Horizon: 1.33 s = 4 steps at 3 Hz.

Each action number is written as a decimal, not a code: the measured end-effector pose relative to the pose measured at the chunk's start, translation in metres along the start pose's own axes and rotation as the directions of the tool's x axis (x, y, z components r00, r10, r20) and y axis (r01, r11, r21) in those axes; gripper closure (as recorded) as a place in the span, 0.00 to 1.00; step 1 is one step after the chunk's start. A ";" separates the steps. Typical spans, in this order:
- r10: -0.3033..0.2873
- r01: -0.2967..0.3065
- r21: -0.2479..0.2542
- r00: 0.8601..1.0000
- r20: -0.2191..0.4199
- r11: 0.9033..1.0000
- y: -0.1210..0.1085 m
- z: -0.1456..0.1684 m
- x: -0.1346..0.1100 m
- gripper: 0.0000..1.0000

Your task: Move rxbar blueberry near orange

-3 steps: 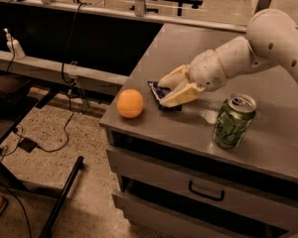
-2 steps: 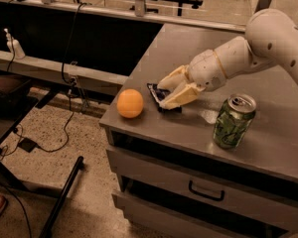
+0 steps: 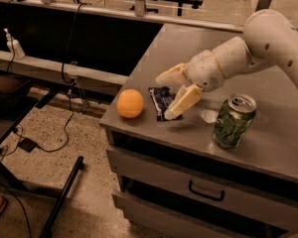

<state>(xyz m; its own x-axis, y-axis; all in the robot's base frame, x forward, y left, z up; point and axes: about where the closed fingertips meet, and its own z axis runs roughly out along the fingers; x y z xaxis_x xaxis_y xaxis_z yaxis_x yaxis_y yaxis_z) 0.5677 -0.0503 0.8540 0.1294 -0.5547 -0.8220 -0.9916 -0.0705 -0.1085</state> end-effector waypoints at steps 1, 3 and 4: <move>0.003 -0.003 0.004 1.000 -0.010 1.000 -0.001 -0.002 0.000 0.00; 0.004 0.009 0.134 0.995 -0.099 0.991 -0.023 -0.055 -0.008 0.00; -0.030 0.060 0.272 0.993 -0.114 0.961 -0.053 -0.092 -0.019 0.00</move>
Offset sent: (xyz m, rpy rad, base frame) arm 0.0070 -0.0258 0.0113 -0.0815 -0.0088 -0.0619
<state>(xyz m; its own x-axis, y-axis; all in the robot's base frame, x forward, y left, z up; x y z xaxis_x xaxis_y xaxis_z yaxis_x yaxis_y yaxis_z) 0.6172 -0.1125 0.9270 0.1579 -0.6429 -0.7495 -0.9441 0.1242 -0.3054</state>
